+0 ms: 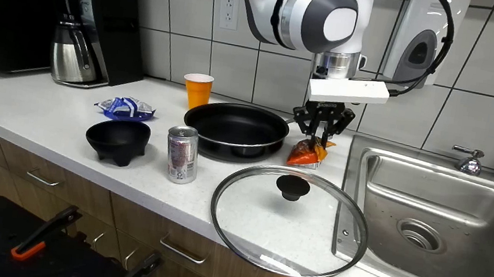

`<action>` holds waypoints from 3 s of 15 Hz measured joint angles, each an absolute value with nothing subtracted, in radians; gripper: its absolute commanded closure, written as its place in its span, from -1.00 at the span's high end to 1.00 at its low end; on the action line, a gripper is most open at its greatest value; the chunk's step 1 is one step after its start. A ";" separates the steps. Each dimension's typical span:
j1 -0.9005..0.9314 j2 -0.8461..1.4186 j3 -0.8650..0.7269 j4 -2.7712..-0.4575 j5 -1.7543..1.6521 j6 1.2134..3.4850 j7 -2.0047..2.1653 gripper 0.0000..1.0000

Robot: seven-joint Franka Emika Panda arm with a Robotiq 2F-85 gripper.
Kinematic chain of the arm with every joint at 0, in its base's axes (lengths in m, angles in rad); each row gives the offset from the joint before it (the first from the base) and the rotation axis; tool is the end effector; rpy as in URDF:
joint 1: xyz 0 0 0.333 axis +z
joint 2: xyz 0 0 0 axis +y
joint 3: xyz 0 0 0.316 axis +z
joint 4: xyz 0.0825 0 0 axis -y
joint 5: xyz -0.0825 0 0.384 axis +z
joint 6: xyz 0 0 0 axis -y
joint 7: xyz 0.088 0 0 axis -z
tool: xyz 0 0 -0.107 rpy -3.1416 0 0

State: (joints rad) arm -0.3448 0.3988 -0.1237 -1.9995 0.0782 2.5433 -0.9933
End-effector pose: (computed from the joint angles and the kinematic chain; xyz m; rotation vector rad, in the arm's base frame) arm 0.5560 -0.2789 0.2739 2.9527 0.7173 0.1706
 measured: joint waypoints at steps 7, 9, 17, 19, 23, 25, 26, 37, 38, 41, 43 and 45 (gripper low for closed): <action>-0.347 0.398 -0.125 -1.999 0.077 2.541 -0.993 -1.00; -0.347 0.392 -0.127 -1.998 0.070 2.541 -0.993 -1.00; -0.347 0.333 -0.130 -1.999 0.060 2.536 -0.993 -1.00; -0.345 0.320 -0.127 -2.001 0.061 2.536 -0.993 -1.00; -0.341 0.288 -0.115 -2.008 0.066 2.536 -0.993 -1.00; -0.337 0.268 -0.107 -2.017 0.071 2.536 -0.996 -1.00; -0.335 0.257 -0.101 -2.024 0.076 2.536 -0.999 -1.00; -0.264 0.170 -0.074 -2.112 0.137 2.536 -1.072 -1.00; -0.256 0.169 -0.071 -2.117 0.149 2.536 -1.084 -1.00; -0.245 0.170 -0.056 -2.132 0.217 2.530 -1.136 -1.00; -0.245 0.174 -0.050 -2.138 0.265 2.513 -1.179 -1.00; -0.245 0.185 -0.050 -2.140 0.287 2.499 -1.212 -1.00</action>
State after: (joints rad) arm -0.2447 0.1846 -0.0500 -2.1396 0.2871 2.4987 -1.2119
